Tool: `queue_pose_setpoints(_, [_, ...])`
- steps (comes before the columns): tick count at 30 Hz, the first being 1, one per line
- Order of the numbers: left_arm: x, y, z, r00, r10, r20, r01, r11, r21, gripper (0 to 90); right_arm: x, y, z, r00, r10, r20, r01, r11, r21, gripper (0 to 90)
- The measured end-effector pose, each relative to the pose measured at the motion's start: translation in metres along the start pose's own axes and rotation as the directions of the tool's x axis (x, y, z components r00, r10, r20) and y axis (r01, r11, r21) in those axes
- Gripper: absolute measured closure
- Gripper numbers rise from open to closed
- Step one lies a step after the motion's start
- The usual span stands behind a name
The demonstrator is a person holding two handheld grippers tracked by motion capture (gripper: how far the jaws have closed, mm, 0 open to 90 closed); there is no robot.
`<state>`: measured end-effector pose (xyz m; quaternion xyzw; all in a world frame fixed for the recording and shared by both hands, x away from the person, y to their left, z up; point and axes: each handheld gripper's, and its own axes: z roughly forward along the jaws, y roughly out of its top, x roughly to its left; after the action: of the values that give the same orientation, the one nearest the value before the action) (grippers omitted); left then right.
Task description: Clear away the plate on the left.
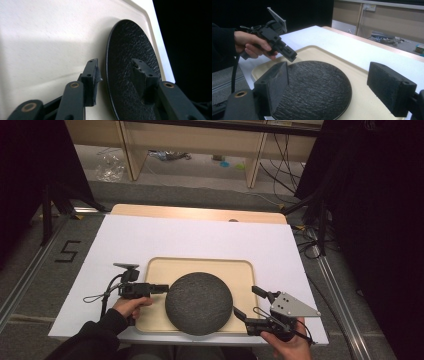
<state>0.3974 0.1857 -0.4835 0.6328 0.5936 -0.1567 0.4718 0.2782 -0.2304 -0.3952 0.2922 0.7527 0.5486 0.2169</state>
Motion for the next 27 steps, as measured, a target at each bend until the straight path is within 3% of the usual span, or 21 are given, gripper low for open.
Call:
queue_pose_setpoints(7, [-0.001,0.006,-0.007,0.9999,0.016,-0.005,-0.016,0.9996,0.023,39.1,-0.001,0.0,-0.001,1.0,-0.007,0.002,0.007,1.0,-0.002,18.6])
queue_pose_setpoints(14, [-0.002,0.008,-0.015,0.9999,0.005,-0.013,-0.006,0.9998,-0.02,30.5,-0.001,0.0,0.0,1.0,-0.005,0.002,0.005,1.0,-0.001,18.6])
queue_pose_setpoints(27, [-0.004,0.01,-0.029,0.9989,0.044,-0.012,-0.045,0.9959,-0.078,28.0,-0.001,0.0,0.0,1.0,-0.005,0.001,0.005,1.0,-0.001,18.6])
